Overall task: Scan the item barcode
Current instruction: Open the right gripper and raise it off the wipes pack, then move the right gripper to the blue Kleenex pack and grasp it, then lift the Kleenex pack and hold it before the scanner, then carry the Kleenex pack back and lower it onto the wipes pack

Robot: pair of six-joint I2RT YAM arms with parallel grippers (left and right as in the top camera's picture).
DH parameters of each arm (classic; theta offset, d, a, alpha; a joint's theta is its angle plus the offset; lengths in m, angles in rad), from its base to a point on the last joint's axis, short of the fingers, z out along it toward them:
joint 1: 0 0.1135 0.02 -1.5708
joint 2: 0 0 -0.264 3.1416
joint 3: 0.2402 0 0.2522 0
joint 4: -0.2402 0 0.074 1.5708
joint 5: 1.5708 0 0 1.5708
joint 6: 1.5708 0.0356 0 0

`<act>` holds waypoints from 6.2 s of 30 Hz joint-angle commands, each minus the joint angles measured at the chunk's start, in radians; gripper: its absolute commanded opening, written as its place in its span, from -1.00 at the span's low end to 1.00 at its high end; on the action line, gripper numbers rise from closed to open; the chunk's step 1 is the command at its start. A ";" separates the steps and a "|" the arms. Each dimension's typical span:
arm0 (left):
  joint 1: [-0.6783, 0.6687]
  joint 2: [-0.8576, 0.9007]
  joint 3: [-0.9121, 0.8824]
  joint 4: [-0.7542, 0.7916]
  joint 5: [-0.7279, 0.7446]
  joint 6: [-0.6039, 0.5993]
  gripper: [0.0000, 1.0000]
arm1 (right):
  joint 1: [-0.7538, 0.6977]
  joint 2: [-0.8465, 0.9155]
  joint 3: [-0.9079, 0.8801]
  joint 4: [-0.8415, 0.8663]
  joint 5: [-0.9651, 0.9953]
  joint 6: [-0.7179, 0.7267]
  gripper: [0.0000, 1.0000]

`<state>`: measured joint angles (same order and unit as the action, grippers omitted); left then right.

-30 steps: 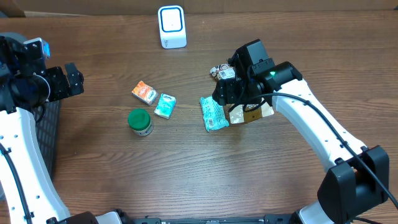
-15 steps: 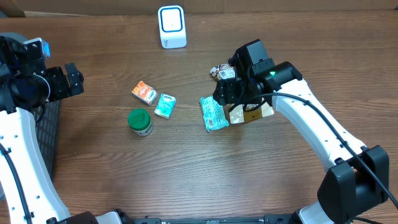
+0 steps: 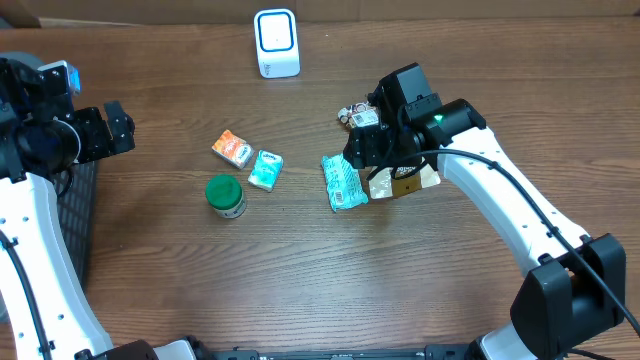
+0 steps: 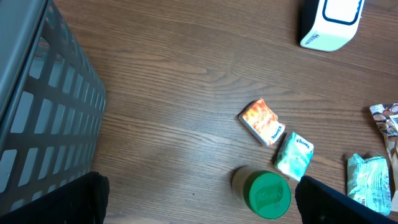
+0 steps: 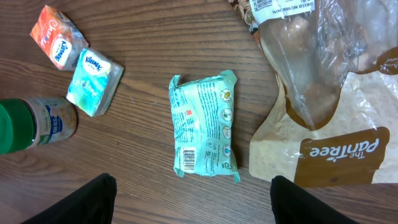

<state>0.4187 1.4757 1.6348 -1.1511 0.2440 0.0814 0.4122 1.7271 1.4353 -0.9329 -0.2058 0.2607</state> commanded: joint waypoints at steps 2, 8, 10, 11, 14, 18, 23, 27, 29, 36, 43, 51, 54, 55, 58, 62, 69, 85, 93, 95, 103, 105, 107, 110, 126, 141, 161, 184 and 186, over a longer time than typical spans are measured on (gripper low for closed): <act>-0.003 0.004 0.003 0.003 0.011 0.012 0.99 | -0.001 -0.010 -0.001 0.030 0.006 -0.008 0.47; -0.003 0.004 0.003 0.003 0.011 0.012 0.99 | 0.010 -0.008 0.002 0.159 0.002 0.016 0.38; -0.003 0.004 0.003 0.003 0.011 0.012 0.99 | 0.019 0.003 0.022 0.182 0.002 0.027 0.30; -0.003 0.004 0.003 0.002 0.011 0.012 0.99 | 0.024 0.014 0.037 0.187 0.001 0.027 0.28; -0.003 0.004 0.003 0.003 0.011 0.012 0.99 | 0.052 0.080 0.104 0.193 -0.026 0.028 0.25; -0.003 0.004 0.003 0.003 0.011 0.012 0.99 | 0.098 0.187 0.158 0.254 -0.068 0.109 0.03; -0.003 0.004 0.003 0.003 0.011 0.012 0.99 | 0.161 0.308 0.159 0.380 -0.074 0.369 -0.27; -0.003 0.004 0.003 0.003 0.011 0.012 0.99 | 0.201 0.380 0.159 0.438 -0.092 0.464 -0.28; -0.003 0.004 0.003 0.003 0.011 0.012 0.99 | 0.219 0.409 0.159 0.453 -0.083 0.505 -0.28; -0.003 0.004 0.003 0.003 0.011 0.012 0.99 | 0.246 0.483 0.159 0.465 -0.069 0.604 -0.28; -0.003 0.004 0.003 0.002 0.011 0.012 0.99 | 0.265 0.510 0.153 0.485 -0.076 0.603 -0.28; -0.003 0.004 0.003 0.002 0.011 0.012 0.99 | 0.277 0.510 0.143 0.507 -0.031 0.594 -0.51; -0.003 0.004 0.003 0.003 0.011 0.012 0.99 | 0.277 0.510 0.137 0.517 -0.031 0.521 -0.69; -0.003 0.004 0.003 0.002 0.011 0.012 0.99 | 0.277 0.510 0.137 0.517 -0.031 0.482 -0.75; -0.003 0.004 0.003 0.003 0.011 0.012 0.99 | 0.277 0.505 0.138 0.512 -0.071 0.346 -0.92; -0.003 0.004 0.003 0.002 0.011 0.012 0.99 | 0.244 0.470 0.172 0.458 -0.242 0.106 -0.92; -0.003 0.004 0.003 0.003 0.011 0.012 0.99 | 0.125 0.435 0.284 0.137 -0.518 -0.296 -0.92; -0.003 0.004 0.003 0.003 0.011 0.012 0.99 | 0.120 0.442 0.205 0.050 -0.329 -0.054 0.03; -0.003 0.004 0.003 0.003 0.011 0.012 0.99 | 0.186 0.443 0.100 0.151 -0.206 0.092 -0.14; -0.003 0.004 0.003 0.003 0.011 0.012 0.99 | 0.194 0.443 0.077 0.189 -0.204 0.098 -0.22; -0.003 0.004 0.003 0.003 0.011 0.012 0.99 | 0.194 0.442 0.055 0.237 -0.195 0.117 -0.92; -0.003 0.004 0.003 0.003 0.011 0.012 0.99 | 0.193 0.439 0.060 0.236 -0.200 0.117 -0.92; -0.003 0.004 0.003 0.003 0.011 0.012 0.99 | 0.191 0.427 0.066 0.233 -0.211 0.114 -0.92; -0.003 0.004 0.003 0.002 0.011 0.012 0.99 | 0.181 0.384 0.079 0.225 -0.251 0.101 -0.92; -0.003 0.004 0.003 0.003 0.011 0.012 0.99 | -0.085 0.184 0.144 0.297 -1.196 0.080 -0.92; -0.003 0.004 0.003 0.002 0.011 0.012 0.99 | -0.144 0.184 0.149 0.255 -0.737 0.182 -0.93; -0.003 0.004 0.003 0.002 0.011 0.012 0.99 | 0.124 0.467 0.770 0.217 0.534 -0.341 -0.92; -0.003 0.004 0.003 0.002 0.011 0.012 0.99 | 0.182 0.856 0.764 0.877 0.753 -1.168 -0.92; -0.003 0.004 0.003 0.003 0.011 0.012 0.99 | 0.187 0.856 0.764 0.884 0.756 -1.178 -0.92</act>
<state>0.4187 1.4757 1.6348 -1.1511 0.2440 0.0814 0.5797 2.5820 2.1918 -0.0708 0.5320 -0.8886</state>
